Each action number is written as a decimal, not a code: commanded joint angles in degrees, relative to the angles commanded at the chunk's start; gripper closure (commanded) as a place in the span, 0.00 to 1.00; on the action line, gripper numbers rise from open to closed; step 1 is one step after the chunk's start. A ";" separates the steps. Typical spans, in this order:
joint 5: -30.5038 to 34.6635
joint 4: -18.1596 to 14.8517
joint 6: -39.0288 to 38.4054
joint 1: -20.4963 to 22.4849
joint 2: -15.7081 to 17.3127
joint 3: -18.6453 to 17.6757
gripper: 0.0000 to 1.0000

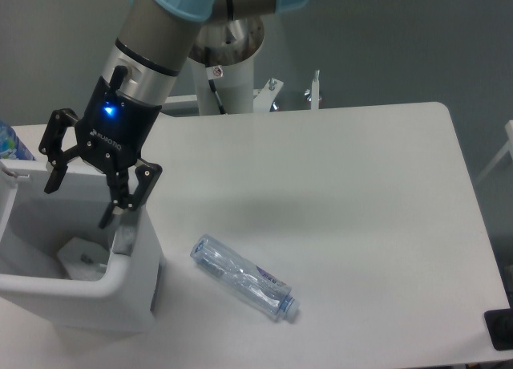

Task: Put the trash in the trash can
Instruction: 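Lift the paper and carry it over the trash bin opening, then move the open gripper back over the clear plastic bottle and lower it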

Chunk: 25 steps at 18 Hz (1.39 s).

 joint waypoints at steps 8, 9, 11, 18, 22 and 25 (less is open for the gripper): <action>3.29 -0.17 -4.39 10.98 -3.16 1.76 0.00; 3.38 -0.35 -5.62 11.87 -3.60 2.46 0.00; 3.55 -0.44 -10.26 12.84 -4.82 3.25 0.00; 10.48 -0.53 -22.57 12.84 -13.17 6.42 0.00; 17.86 -0.62 -27.50 12.58 -18.27 6.33 0.00; 20.51 -0.70 -29.97 11.00 -20.65 6.33 0.00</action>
